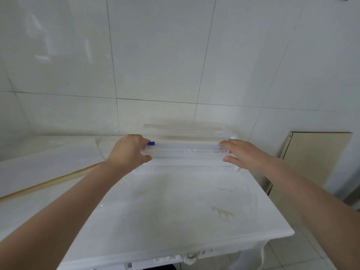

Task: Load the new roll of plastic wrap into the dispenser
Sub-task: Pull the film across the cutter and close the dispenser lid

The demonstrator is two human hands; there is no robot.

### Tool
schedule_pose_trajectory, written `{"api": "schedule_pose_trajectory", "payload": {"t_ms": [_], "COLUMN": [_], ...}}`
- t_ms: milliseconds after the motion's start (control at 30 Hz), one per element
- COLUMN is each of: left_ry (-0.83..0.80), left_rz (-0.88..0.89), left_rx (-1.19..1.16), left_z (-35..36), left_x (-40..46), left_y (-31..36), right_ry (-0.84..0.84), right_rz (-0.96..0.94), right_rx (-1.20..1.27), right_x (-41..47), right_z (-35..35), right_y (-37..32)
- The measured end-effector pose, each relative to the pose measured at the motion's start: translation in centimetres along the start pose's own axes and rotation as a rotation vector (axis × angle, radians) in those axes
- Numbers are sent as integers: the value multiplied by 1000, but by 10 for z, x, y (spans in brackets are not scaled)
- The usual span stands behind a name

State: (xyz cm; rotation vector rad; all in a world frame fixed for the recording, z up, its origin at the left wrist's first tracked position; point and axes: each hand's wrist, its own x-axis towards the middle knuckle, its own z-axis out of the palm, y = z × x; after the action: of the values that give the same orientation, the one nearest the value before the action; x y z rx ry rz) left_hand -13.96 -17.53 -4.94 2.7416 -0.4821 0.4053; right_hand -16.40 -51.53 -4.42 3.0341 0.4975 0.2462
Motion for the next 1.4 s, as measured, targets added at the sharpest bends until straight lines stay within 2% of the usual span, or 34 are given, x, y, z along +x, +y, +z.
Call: {"api": "schedule_pose_trajectory", "payload": {"t_ms": [100, 267, 367, 467, 833, 1200, 1400], "left_ry": [-17, -26, 22, 44, 26, -101, -366], "left_rz": [22, 63, 89, 42, -22, 43, 108], "left_rx": [-15, -210, -225, -207, -213, -242, -98], "left_z": [2, -4, -9, -14, -26, -25, -7], "left_x": [-1, 4, 12, 14, 10, 34, 65], "left_y": [-3, 0, 7, 6, -16, -6, 5], "right_ry": [-15, 165, 150, 144, 95, -183, -305], "right_rz": [25, 81, 20, -11, 77, 195, 250], "right_rx": [33, 107, 202, 248, 285, 337, 377], "right_x": [0, 9, 23, 36, 58, 85, 86], "right_z": [-2, -3, -8, -15, -32, -34, -28], "right_y": [-2, -23, -50, -68, -71, -59, -51]}}
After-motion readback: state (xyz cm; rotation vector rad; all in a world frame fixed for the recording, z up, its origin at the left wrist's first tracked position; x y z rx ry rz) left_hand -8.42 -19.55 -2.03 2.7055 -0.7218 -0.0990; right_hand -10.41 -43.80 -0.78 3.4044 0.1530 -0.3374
